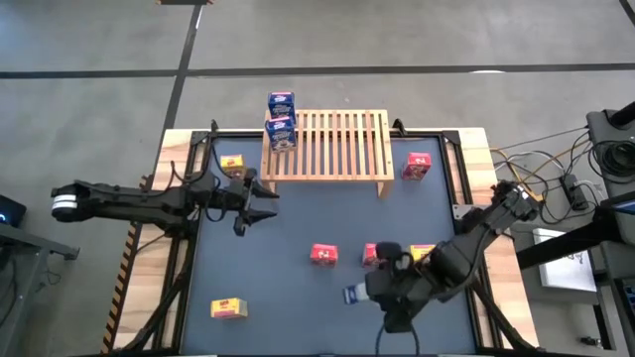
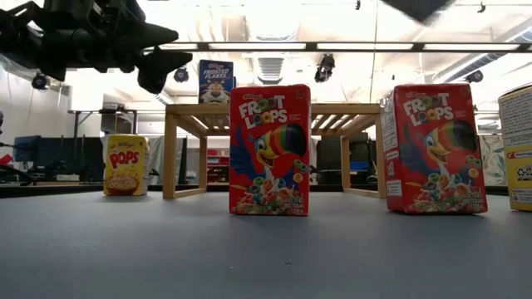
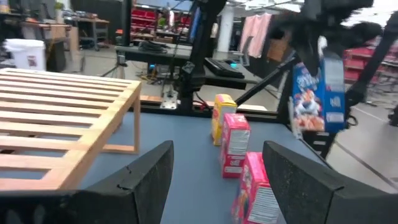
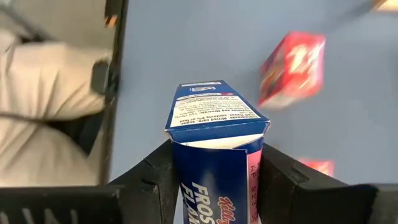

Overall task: Stack cereal on shelf
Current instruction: Put the blue cereal box on the shelf aligned with the other blue cereal box

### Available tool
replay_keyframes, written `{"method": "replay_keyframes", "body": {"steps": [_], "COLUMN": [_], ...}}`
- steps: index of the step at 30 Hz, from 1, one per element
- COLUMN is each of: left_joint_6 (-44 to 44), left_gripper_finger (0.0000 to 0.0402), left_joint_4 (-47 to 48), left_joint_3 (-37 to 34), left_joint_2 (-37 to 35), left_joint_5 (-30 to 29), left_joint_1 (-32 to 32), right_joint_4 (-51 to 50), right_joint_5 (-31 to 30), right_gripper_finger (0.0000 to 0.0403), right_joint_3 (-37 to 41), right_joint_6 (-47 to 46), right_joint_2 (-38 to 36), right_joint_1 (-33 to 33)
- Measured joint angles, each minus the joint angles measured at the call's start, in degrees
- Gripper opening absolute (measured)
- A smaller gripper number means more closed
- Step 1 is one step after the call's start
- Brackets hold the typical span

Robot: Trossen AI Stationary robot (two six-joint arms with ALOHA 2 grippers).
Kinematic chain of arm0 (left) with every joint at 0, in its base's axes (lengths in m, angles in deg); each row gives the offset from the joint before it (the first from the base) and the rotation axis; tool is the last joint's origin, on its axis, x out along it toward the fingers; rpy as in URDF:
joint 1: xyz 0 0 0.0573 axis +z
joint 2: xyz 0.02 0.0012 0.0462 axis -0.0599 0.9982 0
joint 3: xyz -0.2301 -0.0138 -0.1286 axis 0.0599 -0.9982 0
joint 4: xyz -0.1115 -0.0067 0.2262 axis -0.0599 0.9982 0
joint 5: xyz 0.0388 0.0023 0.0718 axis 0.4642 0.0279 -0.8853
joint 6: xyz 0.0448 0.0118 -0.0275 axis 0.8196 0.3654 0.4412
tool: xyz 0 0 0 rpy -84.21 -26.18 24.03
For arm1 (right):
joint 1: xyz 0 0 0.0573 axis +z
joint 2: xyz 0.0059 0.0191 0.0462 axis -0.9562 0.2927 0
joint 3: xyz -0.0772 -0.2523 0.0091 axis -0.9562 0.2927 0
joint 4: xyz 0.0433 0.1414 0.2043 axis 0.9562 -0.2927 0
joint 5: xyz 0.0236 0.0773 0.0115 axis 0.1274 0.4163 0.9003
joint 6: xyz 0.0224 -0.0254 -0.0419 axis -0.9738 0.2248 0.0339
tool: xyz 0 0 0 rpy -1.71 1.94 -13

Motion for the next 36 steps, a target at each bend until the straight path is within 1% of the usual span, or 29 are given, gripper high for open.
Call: {"method": "replay_keyframes", "body": {"steps": [4, 8, 11, 16, 18, 21, 23, 25, 27, 30, 32, 33, 36], "left_joint_6": [-1.61, -2.82, -2.71, -3.94, -3.25, 0.11, 2.48, 5.06, 7.81, 10.81, 12.19, 12.56, 12.74], "left_gripper_finger": [0.0231, 0.0231, 0.0231, 0.0231, 0.0231, 0.0232, 0.0239, 0.0251, 0.0268, 0.0298, 0.0317, 0.0326, 0.0347], "left_joint_4": [-1.47, -1.50, -4.08, -12.63, -13.43, -12.20, -8.52, -2.67, 3.88, 13.30, 18.47, 21.07, 27.18], "left_joint_3": [-0.01, -0.06, 0.34, 3.02, 5.02, 8.67, 11.57, 15.53, 19.67, 26.46, 31.05, 33.17, 38.42], "left_joint_2": [2.33, 6.62, 10.02, 14.02, 15.22, 17.52, 19.16, 20.93, 22.98, 26.73, 29.01, 30.06, 32.78], "left_joint_5": [1.59, 1.59, 1.59, 1.57, 2.47, 5.72, 7.49, 6.30, 2.28, -5.68, -9.61, -10.73, -11.00], "left_joint_1": [-0.52, -1.51, -1.82, -1.98, -2.63, -4.83, -6.78, -8.72, -10.70, -13.23, -14.43, -14.91, -16.02], "right_joint_4": [-0.06, -0.13, -0.16, -0.20, -0.20, -0.26, -0.22, -0.24, -0.25, -0.15, -0.13, -0.15, -0.13], "right_joint_5": [-2.76, -2.60, -1.45, 1.20, 1.21, 1.23, 1.21, 1.23, 1.19, 0.82, 0.77, 0.77, 0.73], "right_gripper_finger": [0.0152, 0.0153, 0.0153, 0.0155, 0.0155, 0.0154, 0.0153, 0.0153, 0.0155, 0.0155, 0.0153, 0.0153, 0.0153], "right_joint_3": [-4.02, -6.48, -6.94, -6.76, -6.73, -6.62, -6.62, -6.64, -6.62, -6.62, -6.62, -6.62, -6.55], "right_joint_6": [4.11, 4.77, 7.00, 9.79, 10.29, 10.72, 10.68, 10.74, 10.78, 10.70, 10.74, 10.65, 10.61], "right_joint_2": [0.00, -0.02, -0.02, 0.04, 0.37, 0.55, 0.66, 0.74, 0.85, 1.06, 1.14, 1.18, 1.20], "right_joint_1": [-3.48, -7.63, -10.37, -13.82, -14.86, -15.86, -16.44, -16.80, -17.05, -17.17, -17.15, -17.15, -17.14]}}
